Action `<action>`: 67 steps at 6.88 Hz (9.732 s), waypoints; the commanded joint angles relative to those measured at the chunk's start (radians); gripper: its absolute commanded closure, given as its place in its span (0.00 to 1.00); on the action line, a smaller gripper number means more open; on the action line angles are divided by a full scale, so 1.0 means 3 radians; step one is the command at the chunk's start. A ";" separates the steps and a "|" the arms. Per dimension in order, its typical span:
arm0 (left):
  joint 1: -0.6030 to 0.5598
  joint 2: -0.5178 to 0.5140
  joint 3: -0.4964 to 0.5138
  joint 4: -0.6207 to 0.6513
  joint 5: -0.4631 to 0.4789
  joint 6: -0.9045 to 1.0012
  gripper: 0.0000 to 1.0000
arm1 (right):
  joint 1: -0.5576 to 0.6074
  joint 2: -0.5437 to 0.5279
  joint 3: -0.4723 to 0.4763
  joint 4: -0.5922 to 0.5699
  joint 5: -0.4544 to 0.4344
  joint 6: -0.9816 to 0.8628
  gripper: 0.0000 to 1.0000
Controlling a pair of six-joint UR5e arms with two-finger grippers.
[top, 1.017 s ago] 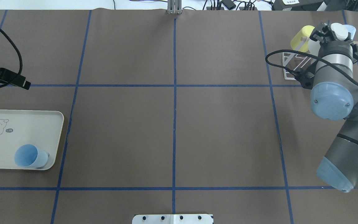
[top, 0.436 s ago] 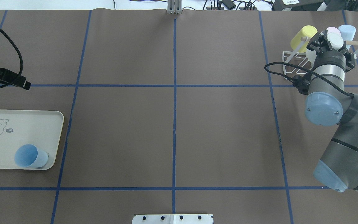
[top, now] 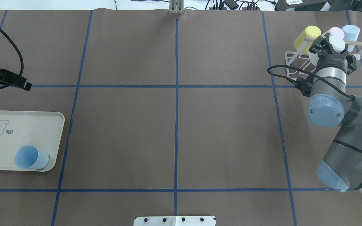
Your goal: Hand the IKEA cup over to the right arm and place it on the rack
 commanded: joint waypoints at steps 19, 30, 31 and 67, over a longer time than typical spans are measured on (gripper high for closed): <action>0.0004 -0.0004 0.0030 -0.0005 -0.0004 0.0005 0.00 | 0.0071 0.0181 -0.0666 0.0436 0.0037 -0.0049 0.69; 0.0004 0.0057 0.0025 -0.0036 0.0067 -0.0082 0.00 | 0.0188 0.0447 -0.0238 0.0431 0.0616 0.0351 0.01; 0.0009 0.0108 -0.0006 -0.0071 0.0285 -0.0193 0.00 | 0.0204 0.0447 -0.0211 0.0431 0.0847 0.0891 0.01; 0.0872 -0.0785 0.0014 -0.1237 -0.0383 -0.2715 1.00 | -0.1027 0.1055 0.0045 0.1796 0.2726 0.6153 0.05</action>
